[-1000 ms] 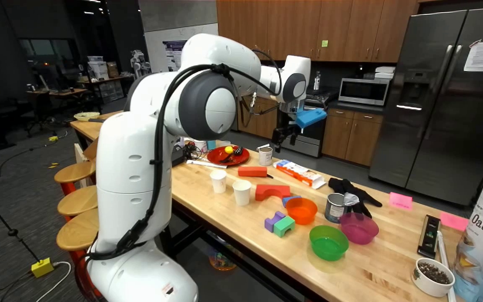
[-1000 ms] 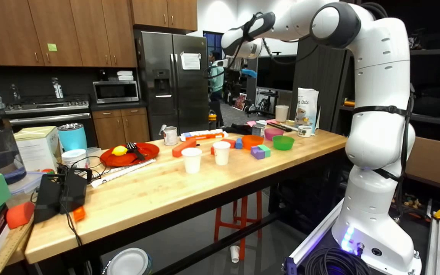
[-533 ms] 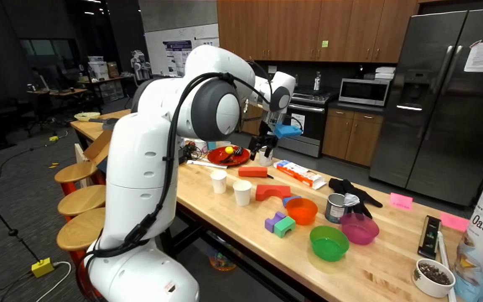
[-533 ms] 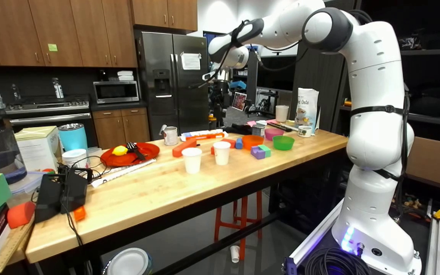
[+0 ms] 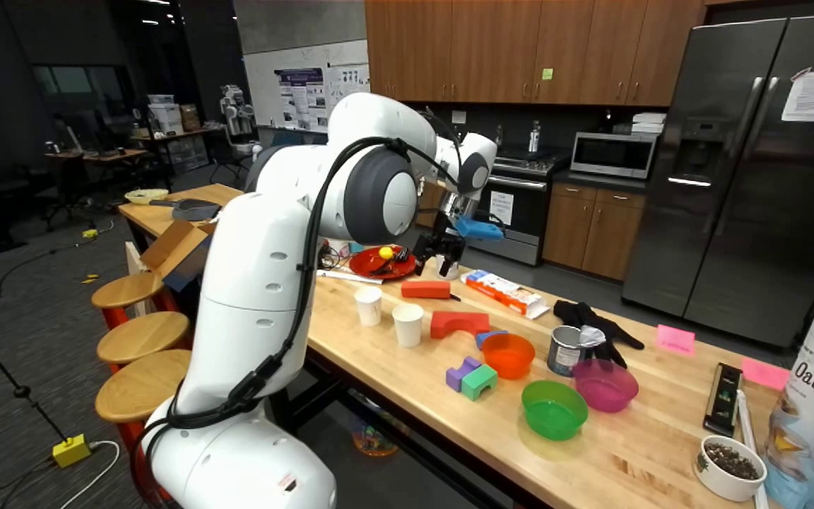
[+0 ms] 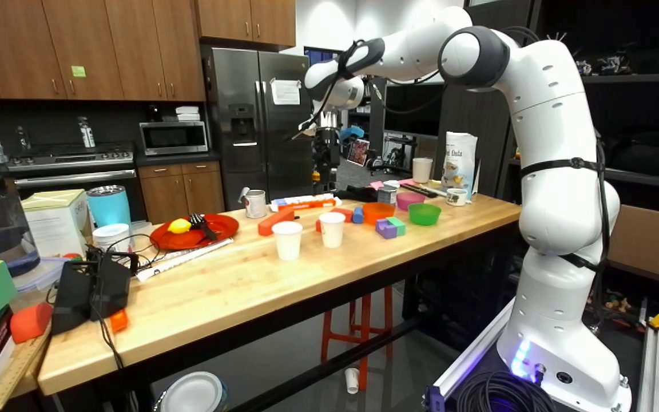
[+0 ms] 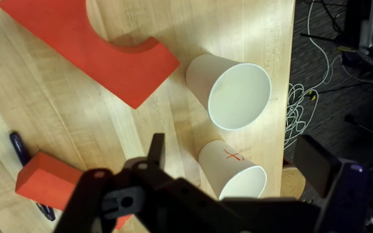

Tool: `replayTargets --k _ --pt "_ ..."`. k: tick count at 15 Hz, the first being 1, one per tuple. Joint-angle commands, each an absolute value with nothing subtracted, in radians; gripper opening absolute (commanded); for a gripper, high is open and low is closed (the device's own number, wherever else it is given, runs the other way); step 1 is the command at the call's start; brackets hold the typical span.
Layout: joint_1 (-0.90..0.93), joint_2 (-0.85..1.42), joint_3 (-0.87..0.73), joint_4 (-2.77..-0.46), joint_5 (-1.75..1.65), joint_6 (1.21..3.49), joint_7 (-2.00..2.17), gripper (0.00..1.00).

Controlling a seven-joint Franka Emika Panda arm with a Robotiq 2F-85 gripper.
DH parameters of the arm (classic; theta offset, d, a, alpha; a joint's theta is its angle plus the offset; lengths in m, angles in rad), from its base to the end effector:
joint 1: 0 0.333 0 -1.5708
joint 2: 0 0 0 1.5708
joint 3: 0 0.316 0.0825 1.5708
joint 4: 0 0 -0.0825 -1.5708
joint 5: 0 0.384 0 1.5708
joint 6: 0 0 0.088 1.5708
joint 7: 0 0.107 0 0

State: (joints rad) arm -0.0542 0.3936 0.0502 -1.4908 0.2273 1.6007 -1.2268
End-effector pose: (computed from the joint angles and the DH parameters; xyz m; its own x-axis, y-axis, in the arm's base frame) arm 0.6436 0.0166 0.4291 0.3962 0.9096 0.1249 0.8777 -0.3353 -0.3425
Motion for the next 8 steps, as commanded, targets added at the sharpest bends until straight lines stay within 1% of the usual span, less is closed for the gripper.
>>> replayTargets --k 1,4,5,8 --pt "-0.057 0.455 0.070 -1.375 0.237 1.531 -1.177 1.00" --pt "-0.059 0.486 0.070 -1.322 0.233 1.501 -1.102 1.00" --pt "-0.061 0.455 0.079 -1.384 0.224 1.539 -1.148 1.00" --pt "-0.061 0.464 0.080 -1.378 0.224 1.538 -1.144 1.00"
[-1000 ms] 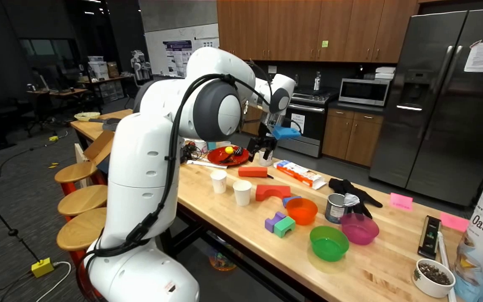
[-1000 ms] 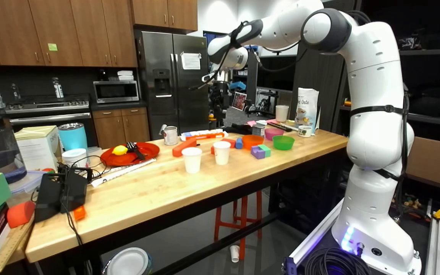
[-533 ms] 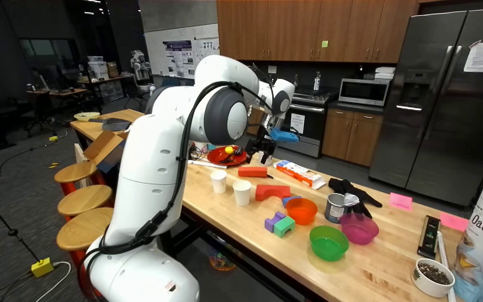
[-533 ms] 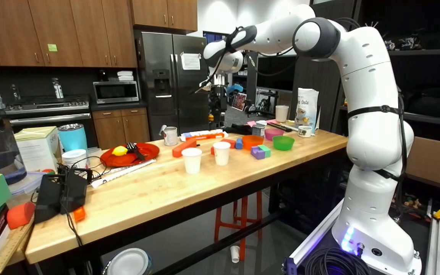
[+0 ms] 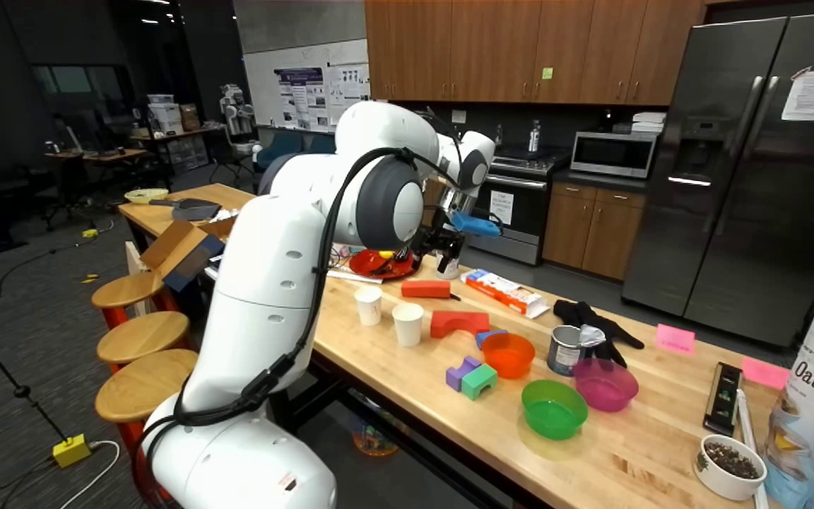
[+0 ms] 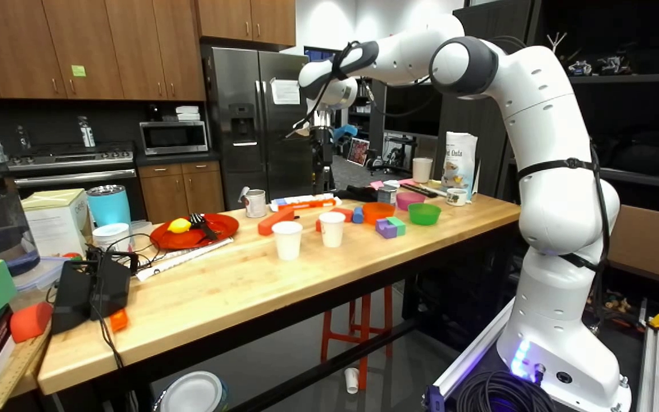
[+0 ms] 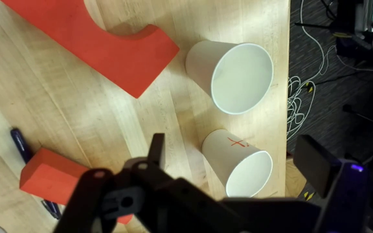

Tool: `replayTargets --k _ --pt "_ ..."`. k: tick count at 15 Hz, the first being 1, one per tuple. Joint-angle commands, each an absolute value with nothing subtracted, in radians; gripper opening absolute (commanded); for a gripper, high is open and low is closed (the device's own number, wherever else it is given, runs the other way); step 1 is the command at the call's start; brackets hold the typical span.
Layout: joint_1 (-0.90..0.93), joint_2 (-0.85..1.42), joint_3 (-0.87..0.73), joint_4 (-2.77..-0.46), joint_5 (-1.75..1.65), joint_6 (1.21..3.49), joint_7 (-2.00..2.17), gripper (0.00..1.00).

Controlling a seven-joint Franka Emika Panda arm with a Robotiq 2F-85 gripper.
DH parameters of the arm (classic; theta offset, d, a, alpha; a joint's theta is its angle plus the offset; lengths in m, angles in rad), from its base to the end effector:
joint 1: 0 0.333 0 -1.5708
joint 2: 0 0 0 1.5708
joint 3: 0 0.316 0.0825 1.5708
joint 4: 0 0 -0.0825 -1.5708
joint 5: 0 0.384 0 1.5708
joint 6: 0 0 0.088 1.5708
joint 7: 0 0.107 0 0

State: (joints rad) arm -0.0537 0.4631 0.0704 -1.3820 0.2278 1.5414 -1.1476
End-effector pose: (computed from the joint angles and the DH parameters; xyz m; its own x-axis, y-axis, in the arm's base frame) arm 0.6594 0.0278 0.4299 0.4394 0.8922 0.1041 0.8490 -0.3746 -0.3727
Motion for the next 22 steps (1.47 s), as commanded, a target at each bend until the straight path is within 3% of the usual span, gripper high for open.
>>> replayTargets --k 1,5,14,22 --pt "-0.061 0.465 0.081 -1.378 0.224 1.538 -1.144 1.00" --pt "-0.061 0.465 0.082 -1.378 0.224 1.538 -1.144 1.00" --pt "-0.138 0.807 0.112 -0.991 0.282 1.383 -1.240 1.00" --pt "-0.130 0.919 0.126 -0.835 0.278 1.305 -1.234 1.00"
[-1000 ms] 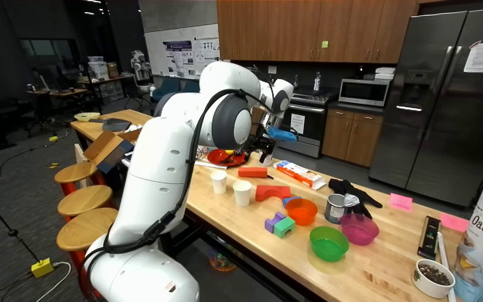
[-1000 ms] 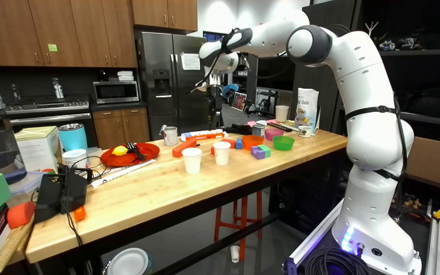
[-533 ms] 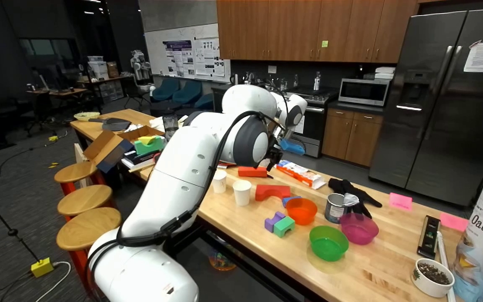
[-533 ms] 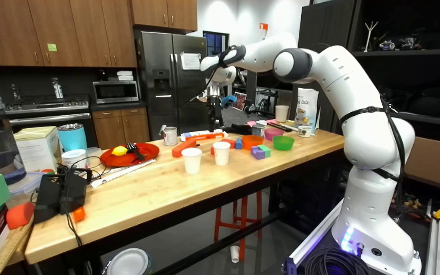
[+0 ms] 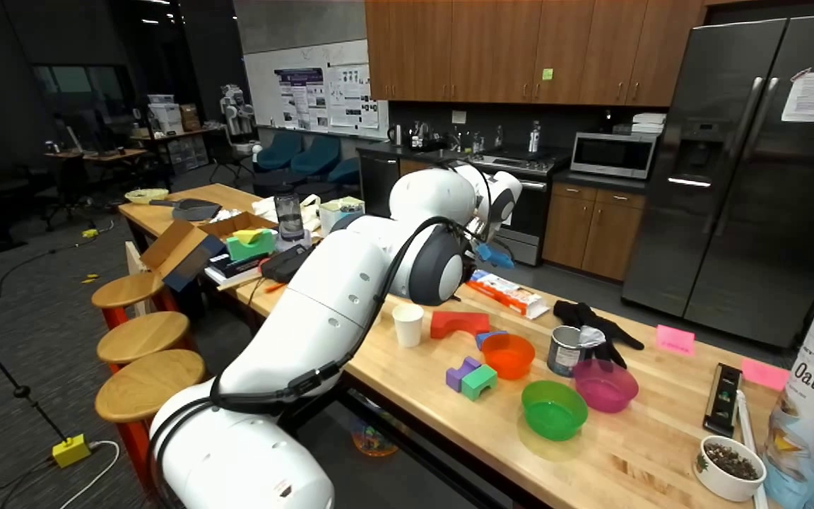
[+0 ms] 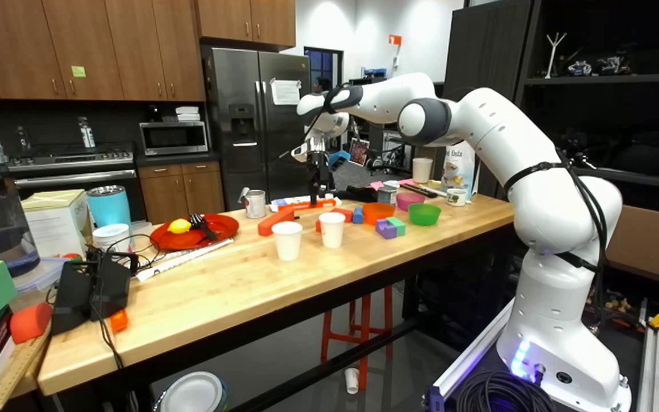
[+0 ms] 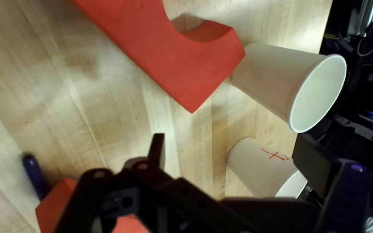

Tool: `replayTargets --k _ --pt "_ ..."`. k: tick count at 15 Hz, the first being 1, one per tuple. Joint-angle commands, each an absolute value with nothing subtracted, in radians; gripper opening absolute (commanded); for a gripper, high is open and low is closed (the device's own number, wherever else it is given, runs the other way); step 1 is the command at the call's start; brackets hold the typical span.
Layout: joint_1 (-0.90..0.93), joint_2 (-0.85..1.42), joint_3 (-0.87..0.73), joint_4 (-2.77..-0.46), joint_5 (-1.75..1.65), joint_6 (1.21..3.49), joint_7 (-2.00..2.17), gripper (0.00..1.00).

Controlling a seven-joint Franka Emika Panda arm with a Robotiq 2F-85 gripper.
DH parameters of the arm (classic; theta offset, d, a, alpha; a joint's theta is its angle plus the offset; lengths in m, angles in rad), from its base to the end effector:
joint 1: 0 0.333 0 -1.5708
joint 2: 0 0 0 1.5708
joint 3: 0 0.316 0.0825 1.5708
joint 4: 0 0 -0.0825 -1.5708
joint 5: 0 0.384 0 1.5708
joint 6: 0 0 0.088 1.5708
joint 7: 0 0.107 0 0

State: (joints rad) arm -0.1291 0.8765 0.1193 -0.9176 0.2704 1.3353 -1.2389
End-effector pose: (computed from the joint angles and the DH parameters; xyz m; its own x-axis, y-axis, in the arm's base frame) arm 0.7216 -0.0053 0.3423 0.3960 0.8982 0.1906 0.8198 -0.2523 -0.5141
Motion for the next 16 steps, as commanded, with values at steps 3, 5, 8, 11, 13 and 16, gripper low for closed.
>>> replayTargets --k 3,5,8,11,13,16 --pt "-0.100 0.934 0.107 -0.801 0.241 1.330 -1.207 1.00" --pt "-0.081 0.944 0.092 -0.778 0.206 1.348 -1.189 1.00" --pt "-0.046 0.956 0.070 -0.750 0.140 1.373 -1.171 1.00" --pt "-0.014 0.964 0.051 -0.735 0.074 1.406 -1.169 1.00" --pt "0.012 0.965 0.036 -0.735 0.031 1.429 -1.166 1.00" --pt "0.037 0.964 0.024 -0.740 -0.023 1.470 -1.190 1.00"
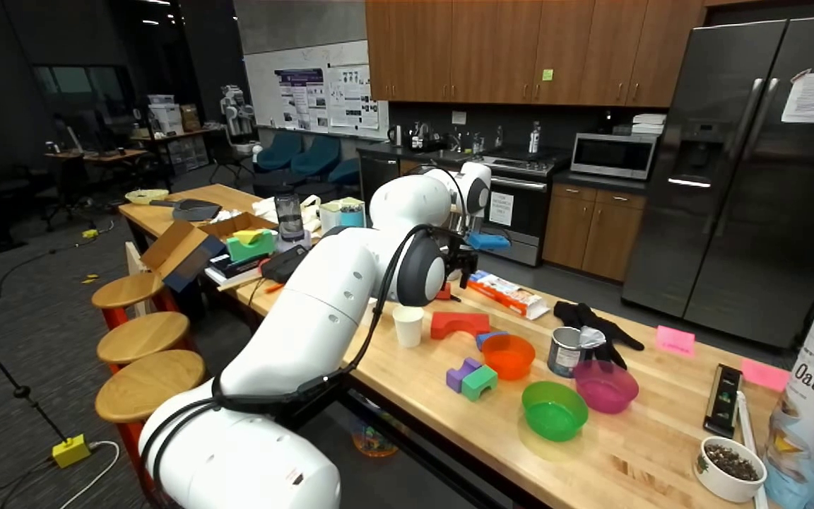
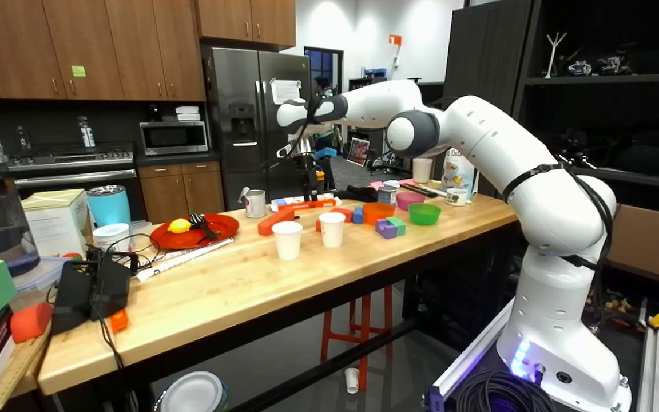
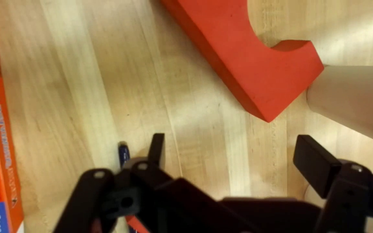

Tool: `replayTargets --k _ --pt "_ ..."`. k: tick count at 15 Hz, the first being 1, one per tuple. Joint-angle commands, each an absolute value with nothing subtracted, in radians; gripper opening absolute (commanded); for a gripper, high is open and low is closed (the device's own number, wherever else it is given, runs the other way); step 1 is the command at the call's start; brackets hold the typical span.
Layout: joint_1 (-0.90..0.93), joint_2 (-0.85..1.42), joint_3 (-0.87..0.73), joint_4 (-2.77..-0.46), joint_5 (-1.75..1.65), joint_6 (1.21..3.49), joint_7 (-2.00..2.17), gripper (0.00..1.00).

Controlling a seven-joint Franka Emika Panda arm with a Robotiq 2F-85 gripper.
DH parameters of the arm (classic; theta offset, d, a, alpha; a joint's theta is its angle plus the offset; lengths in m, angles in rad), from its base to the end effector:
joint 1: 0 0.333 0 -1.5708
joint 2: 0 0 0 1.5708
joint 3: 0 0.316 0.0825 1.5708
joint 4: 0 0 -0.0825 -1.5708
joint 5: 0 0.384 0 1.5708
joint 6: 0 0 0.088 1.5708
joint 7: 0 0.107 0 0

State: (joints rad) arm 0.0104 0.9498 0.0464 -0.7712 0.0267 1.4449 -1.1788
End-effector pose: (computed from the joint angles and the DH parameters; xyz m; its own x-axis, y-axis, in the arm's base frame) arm 0.7519 0.0307 0.3475 0.3364 0.9407 -0.0446 0.9009 -0.3352 -0.2756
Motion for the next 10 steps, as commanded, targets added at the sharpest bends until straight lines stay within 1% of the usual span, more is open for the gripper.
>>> replayTargets --k 1,6,10 --pt "0.046 0.959 0.020 -0.746 -0.051 1.492 -1.219 1.00" --pt "0.081 0.956 0.014 -0.774 -0.202 1.621 -1.401 1.00" --pt "0.047 0.958 0.058 -0.803 -0.197 1.798 -1.574 1.00"
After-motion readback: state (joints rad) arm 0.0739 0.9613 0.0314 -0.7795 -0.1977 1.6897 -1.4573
